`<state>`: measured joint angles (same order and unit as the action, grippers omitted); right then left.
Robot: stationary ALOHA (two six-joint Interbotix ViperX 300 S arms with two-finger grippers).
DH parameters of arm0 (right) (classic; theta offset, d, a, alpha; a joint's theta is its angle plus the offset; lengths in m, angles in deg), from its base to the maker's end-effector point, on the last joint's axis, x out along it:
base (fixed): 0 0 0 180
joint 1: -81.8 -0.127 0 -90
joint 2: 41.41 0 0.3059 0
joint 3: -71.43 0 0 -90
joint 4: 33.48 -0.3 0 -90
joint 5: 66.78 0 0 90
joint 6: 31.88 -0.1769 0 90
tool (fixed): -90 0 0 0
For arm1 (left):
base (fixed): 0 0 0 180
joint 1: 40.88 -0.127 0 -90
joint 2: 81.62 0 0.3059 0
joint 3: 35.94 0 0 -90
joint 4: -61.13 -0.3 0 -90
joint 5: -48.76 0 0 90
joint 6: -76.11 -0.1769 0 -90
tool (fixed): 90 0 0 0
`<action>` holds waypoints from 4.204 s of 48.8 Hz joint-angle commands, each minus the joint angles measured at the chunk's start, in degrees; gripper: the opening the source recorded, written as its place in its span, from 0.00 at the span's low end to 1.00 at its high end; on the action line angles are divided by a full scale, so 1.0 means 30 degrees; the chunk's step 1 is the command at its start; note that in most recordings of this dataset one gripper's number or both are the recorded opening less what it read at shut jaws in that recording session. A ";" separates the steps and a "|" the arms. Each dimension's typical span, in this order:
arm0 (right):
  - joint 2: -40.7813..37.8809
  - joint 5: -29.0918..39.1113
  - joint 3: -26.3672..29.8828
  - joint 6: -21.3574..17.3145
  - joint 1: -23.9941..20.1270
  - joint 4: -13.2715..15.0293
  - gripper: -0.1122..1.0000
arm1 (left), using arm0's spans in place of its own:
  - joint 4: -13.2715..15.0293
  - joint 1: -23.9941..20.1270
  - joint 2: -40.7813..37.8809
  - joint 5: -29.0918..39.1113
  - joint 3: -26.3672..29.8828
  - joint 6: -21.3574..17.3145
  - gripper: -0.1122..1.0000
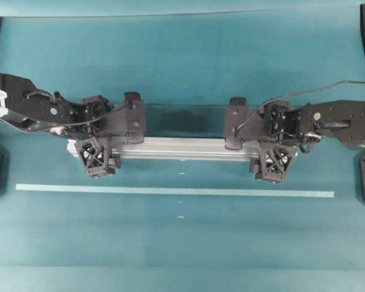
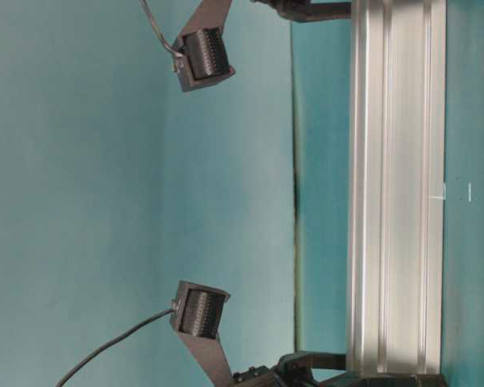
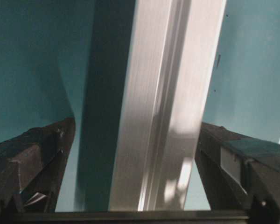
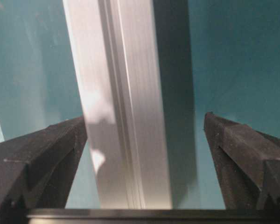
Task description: Lift the metal rail with both hands and move it towards you.
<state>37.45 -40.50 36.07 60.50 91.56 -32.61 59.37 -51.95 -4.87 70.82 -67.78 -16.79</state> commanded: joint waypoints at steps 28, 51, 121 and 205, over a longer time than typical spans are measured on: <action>-0.0088 -0.0293 0.0059 -0.0146 -0.0352 -0.0117 0.73 | -0.0029 0.0410 0.0088 -0.1201 -0.0088 0.0088 0.61; -0.0146 -0.0322 0.0176 -0.0146 -0.0381 -0.0176 0.48 | 0.0000 0.0410 0.0146 -0.1641 -0.0264 0.0117 0.40; 0.5479 1.8779 1.2129 -0.2725 -0.0645 -0.2051 0.48 | 0.0029 0.2754 0.7998 1.3945 0.8936 0.4072 0.40; 0.5566 1.7373 1.0107 -0.5361 -0.2402 -0.1582 0.48 | 0.0000 0.3867 0.5537 1.5293 0.9082 0.5508 0.40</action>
<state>53.71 14.78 67.98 47.84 83.56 -37.88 59.20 -40.00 10.96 119.77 -38.77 -3.87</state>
